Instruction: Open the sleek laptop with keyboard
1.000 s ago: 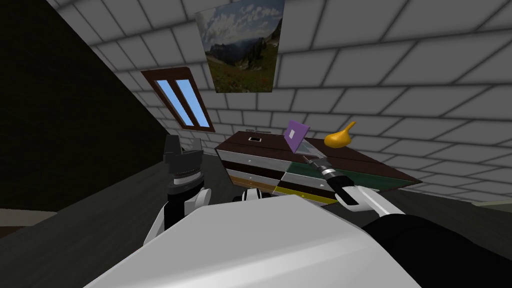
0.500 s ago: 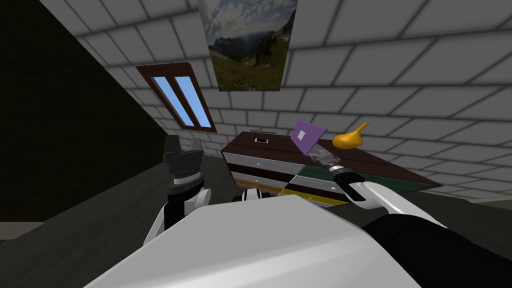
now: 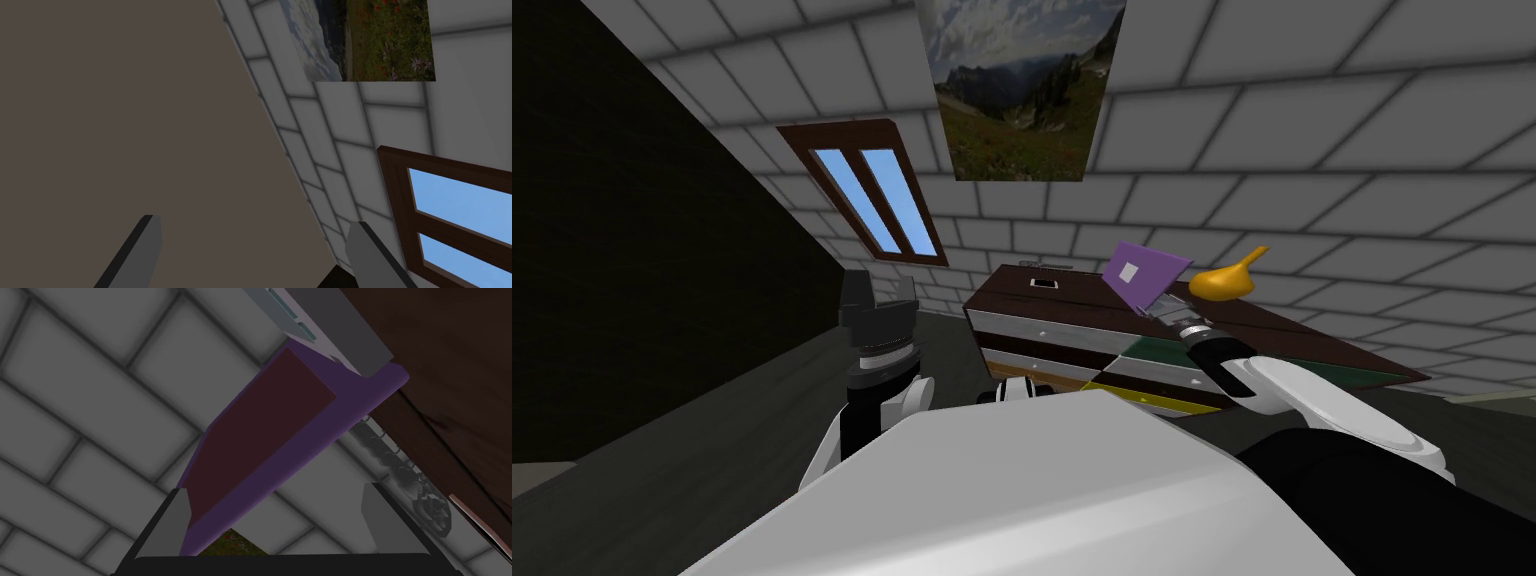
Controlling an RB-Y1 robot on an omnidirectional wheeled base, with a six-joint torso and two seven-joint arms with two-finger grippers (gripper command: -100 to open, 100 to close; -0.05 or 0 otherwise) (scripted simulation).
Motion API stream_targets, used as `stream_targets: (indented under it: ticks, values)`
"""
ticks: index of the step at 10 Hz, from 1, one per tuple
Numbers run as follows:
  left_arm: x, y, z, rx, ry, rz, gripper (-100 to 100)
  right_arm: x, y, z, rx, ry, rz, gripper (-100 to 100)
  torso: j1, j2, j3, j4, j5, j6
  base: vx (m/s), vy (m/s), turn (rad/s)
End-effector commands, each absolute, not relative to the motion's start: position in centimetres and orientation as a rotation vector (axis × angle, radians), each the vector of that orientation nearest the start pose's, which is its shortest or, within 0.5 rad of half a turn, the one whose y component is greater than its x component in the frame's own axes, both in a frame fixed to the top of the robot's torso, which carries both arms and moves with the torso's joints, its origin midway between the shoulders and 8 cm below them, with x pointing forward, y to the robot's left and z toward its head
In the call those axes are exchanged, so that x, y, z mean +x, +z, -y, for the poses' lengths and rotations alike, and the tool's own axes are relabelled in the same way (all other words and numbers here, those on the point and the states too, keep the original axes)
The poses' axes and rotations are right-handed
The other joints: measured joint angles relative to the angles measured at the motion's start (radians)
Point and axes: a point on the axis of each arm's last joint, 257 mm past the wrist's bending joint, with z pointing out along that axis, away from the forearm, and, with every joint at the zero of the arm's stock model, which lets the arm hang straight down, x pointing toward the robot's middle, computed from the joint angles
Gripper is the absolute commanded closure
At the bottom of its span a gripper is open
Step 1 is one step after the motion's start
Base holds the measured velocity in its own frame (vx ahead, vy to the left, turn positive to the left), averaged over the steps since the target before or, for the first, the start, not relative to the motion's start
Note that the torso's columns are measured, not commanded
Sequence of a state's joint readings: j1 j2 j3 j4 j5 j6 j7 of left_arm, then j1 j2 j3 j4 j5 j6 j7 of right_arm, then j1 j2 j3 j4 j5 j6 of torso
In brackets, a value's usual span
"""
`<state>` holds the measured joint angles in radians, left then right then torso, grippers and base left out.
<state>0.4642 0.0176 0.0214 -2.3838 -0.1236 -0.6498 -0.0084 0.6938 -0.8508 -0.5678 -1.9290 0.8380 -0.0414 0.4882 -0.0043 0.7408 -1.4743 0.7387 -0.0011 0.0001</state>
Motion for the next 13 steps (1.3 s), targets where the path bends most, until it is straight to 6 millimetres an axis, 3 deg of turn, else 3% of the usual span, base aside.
stream_targets:
  ticks: [1,2,12,13]
  values:
    - [29.4,10.1,-24.8,-0.330,-1.266,-0.504,0,35.8,-6.0,58.9,-0.455,-0.827,-1.565,-100,0.000,-0.002,-0.001,0.000,0.000,0.001,0.008,0.027,-0.057]
    - [29.4,10.1,-24.8,-0.330,-1.266,-0.503,0,35.8,-6.0,58.9,-0.453,-0.827,-1.565,100,0.001,0.000,0.000,0.000,0.000,0.000,0.000,0.000,0.000]
    - [29.4,10.1,-24.8,-0.330,-1.266,-0.503,0,36.7,-5.1,61.2,-0.155,-0.555,-1.589,100,0.004,-0.002,-0.002,-0.001,0.001,0.000,-0.023,-0.013,0.011]
    - [29.4,10.1,-24.8,-0.330,-1.266,-0.504,0,36.7,-3.8,61.5,-0.184,-0.578,-1.586,-100,0.005,-0.003,-0.002,-0.001,0.001,0.000,0.011,0.011,-0.066]
